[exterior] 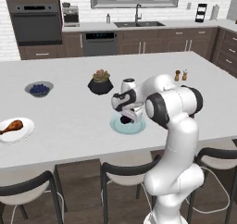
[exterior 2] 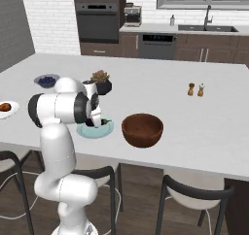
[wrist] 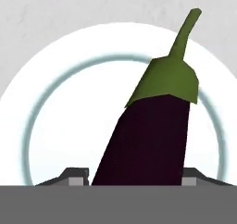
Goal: Pick the chicken drumstick and eggplant from their plates and place them in the bowl. Then put the bowl in the fridge.
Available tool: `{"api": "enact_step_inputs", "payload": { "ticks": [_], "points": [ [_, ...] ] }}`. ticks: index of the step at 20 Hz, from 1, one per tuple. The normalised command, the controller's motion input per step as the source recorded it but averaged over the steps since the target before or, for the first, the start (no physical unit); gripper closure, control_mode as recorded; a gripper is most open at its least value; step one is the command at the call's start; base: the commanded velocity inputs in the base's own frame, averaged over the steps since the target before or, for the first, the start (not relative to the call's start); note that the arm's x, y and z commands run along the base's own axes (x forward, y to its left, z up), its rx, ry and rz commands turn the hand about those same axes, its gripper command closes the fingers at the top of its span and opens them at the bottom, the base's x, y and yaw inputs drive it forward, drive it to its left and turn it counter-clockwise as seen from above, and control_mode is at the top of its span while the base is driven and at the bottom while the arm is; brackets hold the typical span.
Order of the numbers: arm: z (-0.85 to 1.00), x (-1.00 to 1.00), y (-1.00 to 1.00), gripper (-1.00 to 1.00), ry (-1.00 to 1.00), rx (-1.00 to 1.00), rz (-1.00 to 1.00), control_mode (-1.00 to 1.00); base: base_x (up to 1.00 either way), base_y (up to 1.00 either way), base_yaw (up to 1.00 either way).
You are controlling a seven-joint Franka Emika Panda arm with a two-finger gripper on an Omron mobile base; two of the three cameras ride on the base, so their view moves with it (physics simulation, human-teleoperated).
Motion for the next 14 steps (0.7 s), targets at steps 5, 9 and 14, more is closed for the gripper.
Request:
{"api": "enact_step_inputs", "payload": {
  "ticks": [5, 9, 14],
  "points": [
    [0.85, -0.41, -0.78, 1.00, 0.00, 0.00, 0.00, -1.00, 0.00, 0.00, 0.00],
    [0.65, -0.44, -0.95, 1.00, 0.01, 0.00, 0.00, -1.00, 0.00, 0.00, 0.00],
    [0.30, -0.18, -1.00, 1.00, 0.06, 0.00, 0.00, -1.00, 0.00, 0.00, 0.00]
  ]
}}
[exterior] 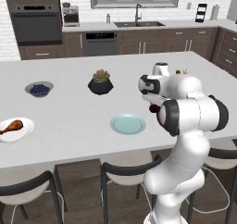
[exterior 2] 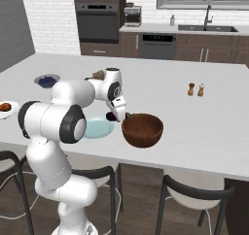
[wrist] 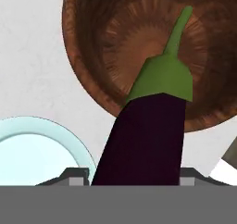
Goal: Pick the chicken drumstick and eggplant from their plates and place them in the bowl. Then put the bowl in the fridge.
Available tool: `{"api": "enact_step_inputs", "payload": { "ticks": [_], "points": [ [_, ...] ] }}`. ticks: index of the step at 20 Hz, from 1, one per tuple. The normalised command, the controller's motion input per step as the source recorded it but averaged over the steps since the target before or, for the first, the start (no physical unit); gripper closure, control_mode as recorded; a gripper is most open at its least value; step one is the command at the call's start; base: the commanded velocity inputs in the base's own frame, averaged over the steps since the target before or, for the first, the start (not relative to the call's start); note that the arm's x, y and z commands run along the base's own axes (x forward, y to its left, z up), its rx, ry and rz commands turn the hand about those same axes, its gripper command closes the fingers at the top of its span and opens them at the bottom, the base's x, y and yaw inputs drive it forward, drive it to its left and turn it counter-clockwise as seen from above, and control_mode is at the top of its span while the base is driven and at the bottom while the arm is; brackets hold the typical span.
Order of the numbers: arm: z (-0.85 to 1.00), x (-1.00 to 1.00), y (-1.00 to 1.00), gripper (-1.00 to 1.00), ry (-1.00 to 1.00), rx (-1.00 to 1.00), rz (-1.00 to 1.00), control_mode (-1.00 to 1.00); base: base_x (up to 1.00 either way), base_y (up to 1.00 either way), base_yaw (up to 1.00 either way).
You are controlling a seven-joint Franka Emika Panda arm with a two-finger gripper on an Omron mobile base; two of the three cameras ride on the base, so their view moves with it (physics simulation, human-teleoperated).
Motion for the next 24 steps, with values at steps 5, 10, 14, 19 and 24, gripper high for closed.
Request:
{"api": "enact_step_inputs", "payload": {
  "ticks": [5, 10, 14, 19, 24],
  "points": [
    [-0.02, 0.10, -0.90, 1.00, 0.06, -0.01, 0.00, -1.00, 0.00, 0.00, 0.00],
    [-0.17, 0.38, -0.52, 1.00, 0.05, 0.00, 0.00, -1.00, 0.00, 0.00, 0.00],
    [-0.52, 0.11, -0.21, 1.00, 0.02, 0.00, 0.00, -1.00, 0.00, 0.00, 0.00],
    [-0.77, 0.04, 0.00, -1.00, 0.02, 0.00, 0.00, -1.00, 0.00, 0.00, 0.00],
    [-0.25, 0.25, -0.09, -1.00, 0.03, 0.00, 0.00, -1.00, 0.00, 0.00, 0.00]
  ]
}}
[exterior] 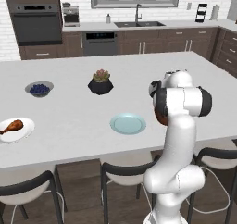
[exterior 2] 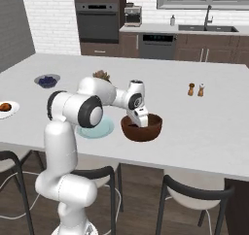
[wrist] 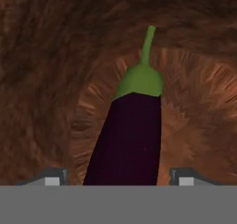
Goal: Pick the chicken drumstick and eggplant from their plates and place them in the bowl. Then put the bowl in the fridge.
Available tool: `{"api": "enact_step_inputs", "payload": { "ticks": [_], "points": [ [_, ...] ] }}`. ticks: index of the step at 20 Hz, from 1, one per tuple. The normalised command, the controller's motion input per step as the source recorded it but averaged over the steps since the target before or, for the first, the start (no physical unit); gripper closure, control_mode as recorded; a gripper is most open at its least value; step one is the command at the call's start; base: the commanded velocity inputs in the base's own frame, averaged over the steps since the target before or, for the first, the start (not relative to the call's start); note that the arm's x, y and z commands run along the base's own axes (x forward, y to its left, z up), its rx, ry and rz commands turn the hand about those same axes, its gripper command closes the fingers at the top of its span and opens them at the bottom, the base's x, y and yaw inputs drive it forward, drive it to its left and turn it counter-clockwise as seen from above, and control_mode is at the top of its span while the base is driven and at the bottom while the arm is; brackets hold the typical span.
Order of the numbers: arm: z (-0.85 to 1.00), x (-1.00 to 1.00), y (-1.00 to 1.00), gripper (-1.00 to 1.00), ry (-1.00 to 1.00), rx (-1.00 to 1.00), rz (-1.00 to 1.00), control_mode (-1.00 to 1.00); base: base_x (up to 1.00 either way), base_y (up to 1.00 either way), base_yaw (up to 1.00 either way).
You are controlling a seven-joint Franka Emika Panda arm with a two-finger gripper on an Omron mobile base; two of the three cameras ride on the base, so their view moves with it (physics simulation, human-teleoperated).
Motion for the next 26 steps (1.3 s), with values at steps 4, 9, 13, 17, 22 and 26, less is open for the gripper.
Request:
{"api": "enact_step_inputs", "payload": {
  "ticks": [4, 9, 13, 17, 22, 26],
  "points": [
    [0.15, 0.03, -0.10, -1.00, 0.00, 0.00, 0.01, -1.00, 0.00, 0.00, 0.00],
    [0.24, -0.47, 0.00, -1.00, 0.00, 0.00, 0.00, -1.00, 0.00, 0.00, 0.00],
    [0.66, -0.55, 0.26, -1.00, -0.02, 0.00, 0.00, -1.00, 0.00, 0.00, 0.00],
    [0.42, -0.98, 0.86, -1.00, -0.12, -0.04, 0.06, -1.00, 0.00, 0.00, 0.00],
    [0.10, -0.97, 0.99, -1.00, -0.13, -0.04, 0.09, -1.00, 0.00, 0.00, 0.00],
    [0.21, -0.69, 1.00, -1.00, -0.08, 0.00, 0.05, -1.00, 0.00, 0.00, 0.00]
  ]
}}
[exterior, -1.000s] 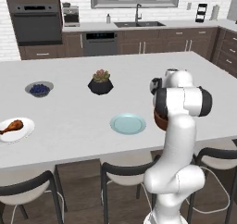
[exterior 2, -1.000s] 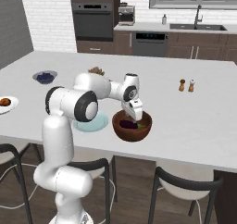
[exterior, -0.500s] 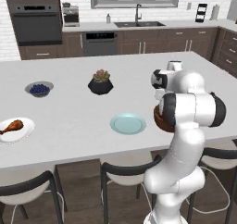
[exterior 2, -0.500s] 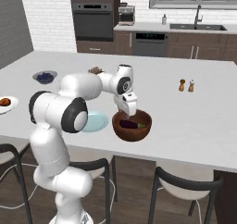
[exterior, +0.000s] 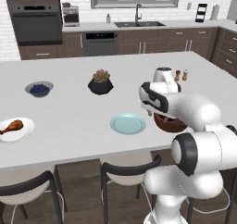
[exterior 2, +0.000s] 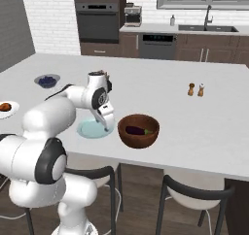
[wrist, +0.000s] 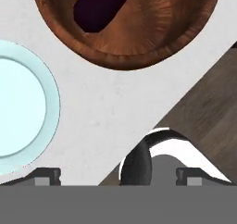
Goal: Pick the chicken drumstick and eggplant from their plates and place them in the bowl. Then put the bowl in the fridge.
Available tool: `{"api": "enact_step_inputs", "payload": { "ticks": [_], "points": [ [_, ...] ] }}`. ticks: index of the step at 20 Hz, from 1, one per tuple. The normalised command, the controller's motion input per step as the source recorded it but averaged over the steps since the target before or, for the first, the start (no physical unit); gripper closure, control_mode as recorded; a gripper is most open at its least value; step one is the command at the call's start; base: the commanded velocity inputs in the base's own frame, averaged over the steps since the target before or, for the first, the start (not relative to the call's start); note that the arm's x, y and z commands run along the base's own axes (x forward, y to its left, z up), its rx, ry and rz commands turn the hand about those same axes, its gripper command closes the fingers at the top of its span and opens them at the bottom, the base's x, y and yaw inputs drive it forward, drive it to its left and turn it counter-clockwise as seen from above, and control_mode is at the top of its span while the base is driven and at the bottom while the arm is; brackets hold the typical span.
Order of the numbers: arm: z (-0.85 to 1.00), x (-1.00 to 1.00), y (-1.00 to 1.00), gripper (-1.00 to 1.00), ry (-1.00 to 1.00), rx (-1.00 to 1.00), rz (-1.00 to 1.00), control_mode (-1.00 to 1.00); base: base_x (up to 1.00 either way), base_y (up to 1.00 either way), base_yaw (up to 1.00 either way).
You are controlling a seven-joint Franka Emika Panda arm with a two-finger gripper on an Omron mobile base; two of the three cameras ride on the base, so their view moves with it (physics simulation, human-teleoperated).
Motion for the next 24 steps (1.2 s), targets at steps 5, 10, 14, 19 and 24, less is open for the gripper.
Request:
{"api": "enact_step_inputs", "payload": {
  "ticks": [5, 10, 14, 19, 24],
  "points": [
    [0.16, -0.53, 0.97, -1.00, -0.01, 0.00, 0.05, -1.00, 0.00, 0.00, 0.00],
    [0.00, -0.18, 0.55, -1.00, 0.00, 0.00, 0.01, -1.00, 0.00, 0.00, 0.00],
    [0.00, -0.01, 0.02, -1.00, 0.00, 0.00, 0.00, -1.00, 0.00, 0.00, 0.00],
    [0.00, 0.00, 0.00, -1.00, 0.00, 0.00, 0.00, -1.00, 0.00, 0.00, 0.00],
    [-0.03, -0.02, 0.01, -1.00, 0.00, 0.00, 0.00, 1.00, -0.04, 0.38, 0.00]
  ]
}}
